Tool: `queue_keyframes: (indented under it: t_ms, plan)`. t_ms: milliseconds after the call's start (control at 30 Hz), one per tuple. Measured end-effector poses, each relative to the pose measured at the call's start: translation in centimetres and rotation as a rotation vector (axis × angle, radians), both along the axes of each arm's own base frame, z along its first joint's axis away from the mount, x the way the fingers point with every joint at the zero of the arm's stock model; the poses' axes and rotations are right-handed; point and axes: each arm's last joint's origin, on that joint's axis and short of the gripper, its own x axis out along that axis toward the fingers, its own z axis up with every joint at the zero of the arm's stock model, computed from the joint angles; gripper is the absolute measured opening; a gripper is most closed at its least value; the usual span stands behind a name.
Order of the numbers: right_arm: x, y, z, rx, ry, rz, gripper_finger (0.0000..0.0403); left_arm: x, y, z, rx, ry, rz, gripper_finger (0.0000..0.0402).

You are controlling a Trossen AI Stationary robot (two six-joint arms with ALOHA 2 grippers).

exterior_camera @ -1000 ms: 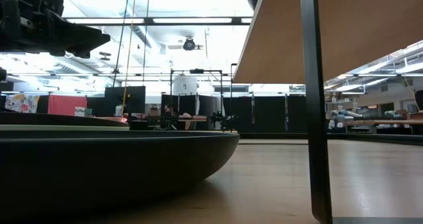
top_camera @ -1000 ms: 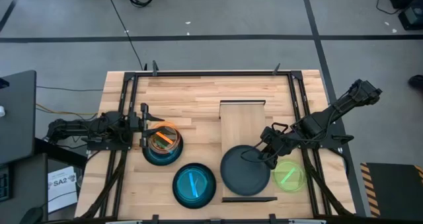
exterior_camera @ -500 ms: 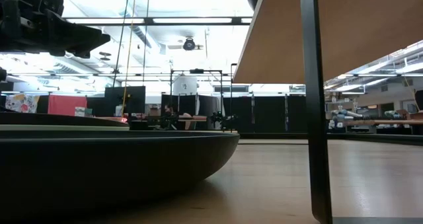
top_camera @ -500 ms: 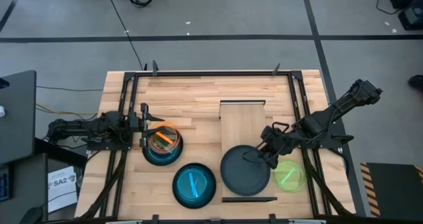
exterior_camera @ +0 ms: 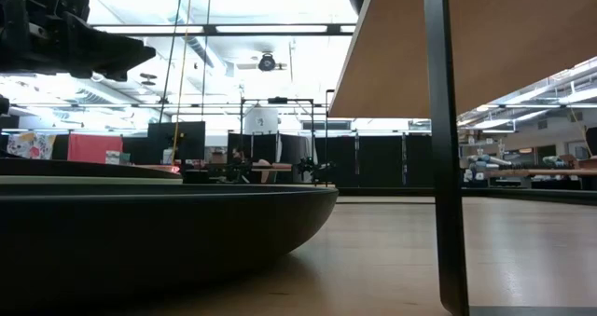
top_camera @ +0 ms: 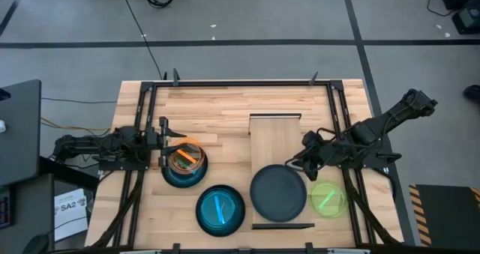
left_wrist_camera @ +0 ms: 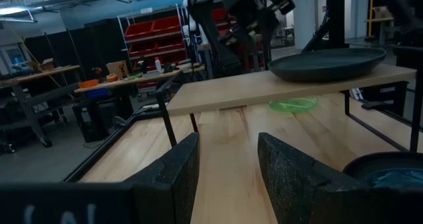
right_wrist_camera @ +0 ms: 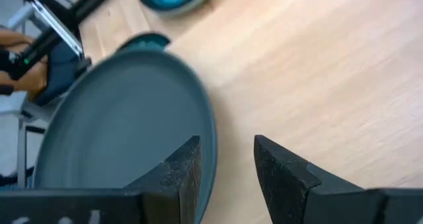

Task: Place and stack plates onto a shelf
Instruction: Put the orange plate on the shelf

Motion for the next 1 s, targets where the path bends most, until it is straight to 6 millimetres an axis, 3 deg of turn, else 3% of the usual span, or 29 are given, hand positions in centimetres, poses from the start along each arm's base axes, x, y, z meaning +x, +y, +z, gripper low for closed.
queue_keyframes:
  t_ms: [333, 533, 733, 1000]
  plan:
    - [-0.8, -1.0, 1.0, -0.154, -0.087, -0.012, 0.0145, -0.2, 0.2, 1.3, -0.034, -0.135, 0.051, 0.016]
    - [-0.4, -1.5, 0.9, -0.184, -0.077, -0.033, 0.0145, -0.4, 0.3, 2.7, -0.13, -0.104, 0.097, 0.016]
    - [-0.1, -2.1, 0.9, -0.215, -0.069, -0.035, 0.0145, 0.5, 0.7, 4.0, -0.182, 0.054, 0.159, 0.016]
    - [0.3, -2.4, 1.0, -0.194, -0.074, 0.025, 0.0145, 3.2, 2.3, 4.9, -0.236, 0.385, 0.261, 0.016]
